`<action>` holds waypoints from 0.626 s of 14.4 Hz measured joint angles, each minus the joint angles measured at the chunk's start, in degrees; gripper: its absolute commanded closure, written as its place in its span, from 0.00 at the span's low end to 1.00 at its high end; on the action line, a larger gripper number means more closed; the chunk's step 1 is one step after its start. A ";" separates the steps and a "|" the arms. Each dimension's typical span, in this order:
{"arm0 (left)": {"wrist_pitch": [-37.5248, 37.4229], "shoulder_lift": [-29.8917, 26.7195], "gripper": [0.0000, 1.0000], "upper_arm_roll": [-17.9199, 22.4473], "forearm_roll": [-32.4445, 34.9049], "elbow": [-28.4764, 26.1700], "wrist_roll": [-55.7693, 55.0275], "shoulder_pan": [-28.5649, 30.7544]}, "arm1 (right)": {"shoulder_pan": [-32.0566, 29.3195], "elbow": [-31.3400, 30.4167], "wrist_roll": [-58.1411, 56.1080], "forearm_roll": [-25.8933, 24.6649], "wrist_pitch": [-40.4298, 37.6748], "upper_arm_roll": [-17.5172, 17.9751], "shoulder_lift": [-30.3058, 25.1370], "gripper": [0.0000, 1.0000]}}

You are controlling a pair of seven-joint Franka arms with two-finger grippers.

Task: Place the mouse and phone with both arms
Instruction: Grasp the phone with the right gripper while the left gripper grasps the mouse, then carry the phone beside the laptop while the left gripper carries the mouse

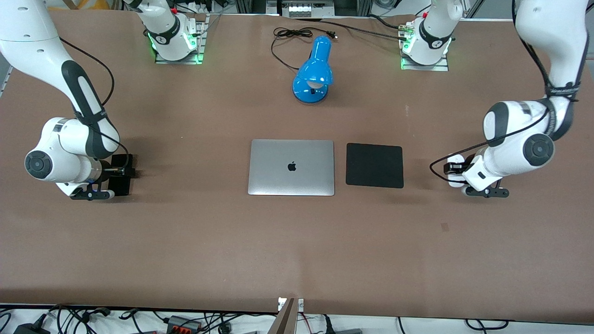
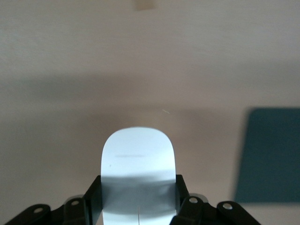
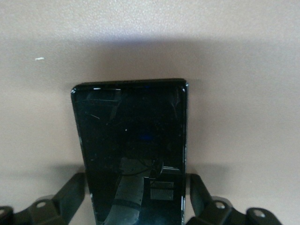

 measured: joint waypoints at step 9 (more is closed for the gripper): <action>9.34 3.78 0.67 -9.98 0.00 -0.16 -21.88 -10.70 | -0.26 2.76 -0.34 -0.01 -5.67 0.79 -0.80 0.72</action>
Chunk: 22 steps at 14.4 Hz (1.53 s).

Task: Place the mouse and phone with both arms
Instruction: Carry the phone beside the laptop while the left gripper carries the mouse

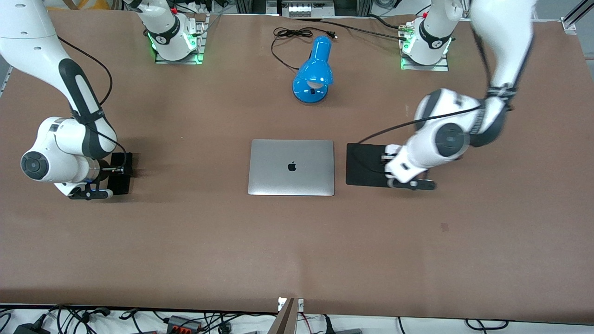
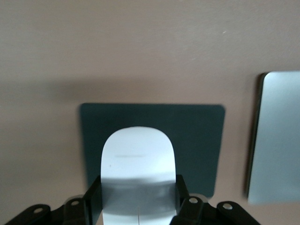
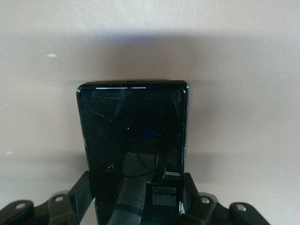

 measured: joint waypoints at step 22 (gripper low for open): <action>7.85 1.40 0.00 0.89 3.83 -3.74 -2.07 -0.05 | 23.98 9.41 32.63 5.52 -1.33 11.35 5.70 0.70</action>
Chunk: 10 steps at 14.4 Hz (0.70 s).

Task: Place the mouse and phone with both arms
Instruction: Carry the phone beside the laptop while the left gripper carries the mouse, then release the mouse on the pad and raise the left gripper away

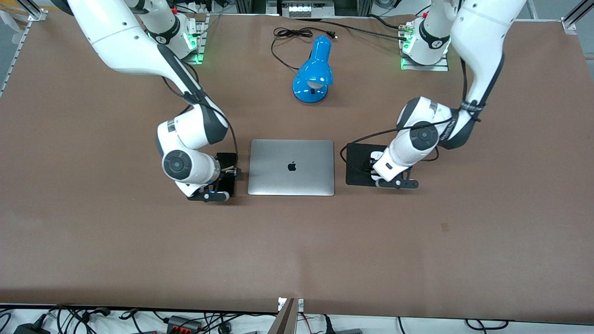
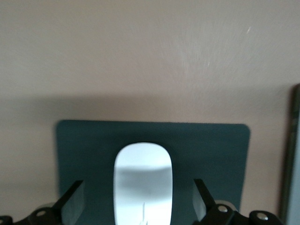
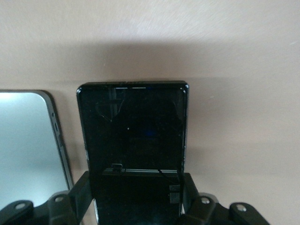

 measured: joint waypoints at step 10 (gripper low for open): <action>-46.85 -4.94 0.00 0.53 2.04 34.51 11.74 8.18 | 2.32 -0.47 0.05 -3.71 0.60 -0.25 1.56 0.69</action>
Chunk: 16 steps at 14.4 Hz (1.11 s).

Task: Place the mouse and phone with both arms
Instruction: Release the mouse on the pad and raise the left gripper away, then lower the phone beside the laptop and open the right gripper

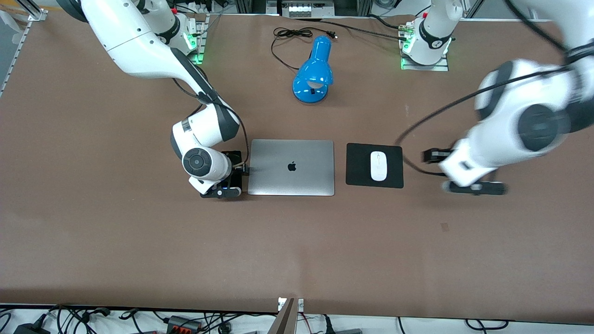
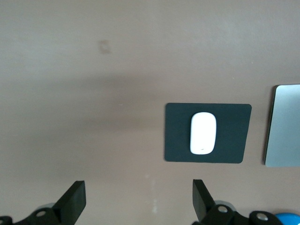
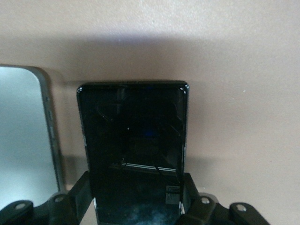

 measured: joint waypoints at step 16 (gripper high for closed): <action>9.31 -21.60 0.00 7.84 -7.04 -19.12 5.66 2.03 | 1.27 0.46 5.64 -0.07 0.45 -0.35 -0.71 0.00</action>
